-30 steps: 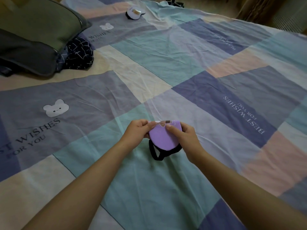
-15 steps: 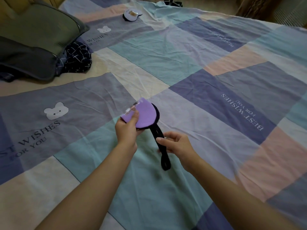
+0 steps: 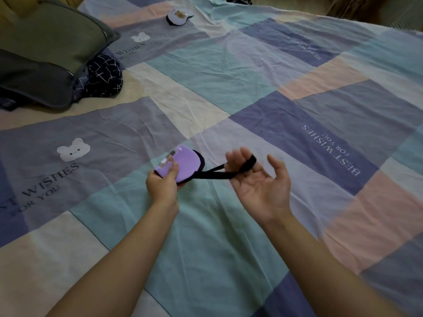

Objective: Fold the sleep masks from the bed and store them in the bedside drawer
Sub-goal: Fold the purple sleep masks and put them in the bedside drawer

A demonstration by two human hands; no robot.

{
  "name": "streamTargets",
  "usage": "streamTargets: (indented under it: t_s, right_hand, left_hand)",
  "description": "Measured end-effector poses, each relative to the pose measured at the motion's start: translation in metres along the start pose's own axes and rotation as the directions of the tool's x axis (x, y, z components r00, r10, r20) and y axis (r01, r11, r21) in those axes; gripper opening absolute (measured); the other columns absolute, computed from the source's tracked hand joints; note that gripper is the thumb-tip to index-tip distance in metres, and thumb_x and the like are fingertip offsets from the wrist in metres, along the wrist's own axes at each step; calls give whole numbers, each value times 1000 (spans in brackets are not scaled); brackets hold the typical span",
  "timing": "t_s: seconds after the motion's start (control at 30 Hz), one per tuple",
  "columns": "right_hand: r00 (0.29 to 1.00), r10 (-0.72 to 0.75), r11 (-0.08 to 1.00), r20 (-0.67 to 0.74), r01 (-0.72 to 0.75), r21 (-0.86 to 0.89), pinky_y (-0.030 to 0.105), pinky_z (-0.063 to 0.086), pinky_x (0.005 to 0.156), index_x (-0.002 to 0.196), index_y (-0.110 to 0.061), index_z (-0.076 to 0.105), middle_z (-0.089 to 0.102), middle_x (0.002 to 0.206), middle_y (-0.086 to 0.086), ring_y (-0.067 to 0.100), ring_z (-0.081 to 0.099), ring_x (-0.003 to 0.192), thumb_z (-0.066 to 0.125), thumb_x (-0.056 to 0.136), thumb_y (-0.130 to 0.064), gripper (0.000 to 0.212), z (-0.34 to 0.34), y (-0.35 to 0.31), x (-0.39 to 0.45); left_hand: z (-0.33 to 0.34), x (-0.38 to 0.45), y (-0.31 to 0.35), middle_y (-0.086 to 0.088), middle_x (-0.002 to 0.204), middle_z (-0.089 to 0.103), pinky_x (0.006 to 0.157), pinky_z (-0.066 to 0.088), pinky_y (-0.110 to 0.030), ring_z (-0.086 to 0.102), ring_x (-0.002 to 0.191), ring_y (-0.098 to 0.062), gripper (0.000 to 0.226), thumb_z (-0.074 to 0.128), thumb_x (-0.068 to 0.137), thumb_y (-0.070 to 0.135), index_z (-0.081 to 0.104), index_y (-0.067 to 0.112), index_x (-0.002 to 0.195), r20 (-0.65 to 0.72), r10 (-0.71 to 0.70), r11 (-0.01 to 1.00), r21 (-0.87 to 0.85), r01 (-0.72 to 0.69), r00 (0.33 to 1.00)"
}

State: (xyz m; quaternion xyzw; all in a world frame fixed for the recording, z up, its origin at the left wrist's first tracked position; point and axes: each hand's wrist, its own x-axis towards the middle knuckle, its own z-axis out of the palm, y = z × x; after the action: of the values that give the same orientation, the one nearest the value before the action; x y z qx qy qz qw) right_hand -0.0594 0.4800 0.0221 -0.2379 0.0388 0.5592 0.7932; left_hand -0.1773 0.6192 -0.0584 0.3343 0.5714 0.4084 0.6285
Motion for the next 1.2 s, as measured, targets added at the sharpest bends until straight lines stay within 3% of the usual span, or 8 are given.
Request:
streamTargets:
  t_s: [0.13, 0.2, 0.3, 0.43, 0.6, 0.73, 0.87, 1.2]
  right_hand:
    - [953, -259, 895, -159, 175, -411, 30, 31, 111, 133, -14, 52, 54, 138, -1, 12, 45, 130, 33, 93, -18, 44, -6, -9, 25]
    - [906, -414, 285, -88, 37, -958, 27, 37, 99, 125, -16, 58, 61, 124, -3, 14, 52, 122, 34, 99, -20, 36, -18, -11, 28]
    - [984, -178, -570, -21, -121, -812, 33, 42, 75, 79, -21, 63, 68, 77, 0, 24, 63, 83, 31, 97, -51, 48, -47, -19, 17]
    - [998, 59, 92, 8, 2, -996, 28, 46, 79, 54, -6, 63, 58, 50, 2, 24, 59, 59, 37, 97, -47, 65, -37, -17, -14]
    - [987, -160, 940, -7, 151, -305, 31, 49, 70, 60, -2, 69, 65, 62, 13, 25, 61, 61, 41, 77, -28, 42, -8, -13, -14]
    - [954, -230, 973, -194, 228, -35, 24, 57, 66, 110, 0, 60, 68, 109, 17, 20, 70, 73, 36, 80, -4, 39, -7, -12, 1]
    - [835, -380, 900, -398, 233, -369, 25, 57, 63, 120, -13, 55, 62, 116, 2, 21, 72, 79, 43, 94, 5, 34, -29, -8, -1]
    - [941, -338, 508, -9, 174, -844, 19, 55, 73, 122, -23, 58, 66, 117, -13, 1, 70, 86, 76, 69, 6, 63, -24, 0, -28]
  left_hand:
    - [0, -20, -21, -3, 73, 51, 73, 53, -49, 48, 68, -19, 33, 75, 74, 24, 43, 18, 69, 126, 116, 952, 270, -147, 985]
    - [3, -25, -20, -3, 73, 48, 73, 52, -49, 45, 68, -17, 33, 73, 78, 20, 42, 18, 69, 149, 151, 951, 247, -184, 977]
    - [3, -14, -6, -3, 79, 57, 81, 53, -50, 54, 74, -19, 27, 75, 75, 21, 49, 20, 71, 26, 154, 977, 144, -156, 988]
    - [-2, -3, 1, -5, 83, 57, 81, 53, -45, 53, 74, -20, 27, 73, 78, 16, 47, 19, 70, -67, 151, 979, 148, -140, 986]
    - [-5, -23, -18, -4, 75, 53, 66, 43, -32, 47, 70, -19, 28, 73, 79, 18, 46, 14, 72, -13, 148, 949, 283, -139, 989]
    - [-2, -50, -32, 0, 66, 45, 61, 40, -33, 41, 67, -17, 35, 73, 79, 17, 40, 16, 67, 81, 122, 955, 262, -140, 989]
    - [4, -57, -21, -1, 75, 57, 73, 52, -41, 54, 75, -17, 29, 77, 74, 22, 49, 17, 70, 131, 52, 995, 73, -61, 990]
    - [9, -59, 13, -15, 107, 70, 90, 47, -56, 65, 101, -34, 46, 79, 66, 27, 65, 8, 104, 531, -69, 988, 152, -15, 845]
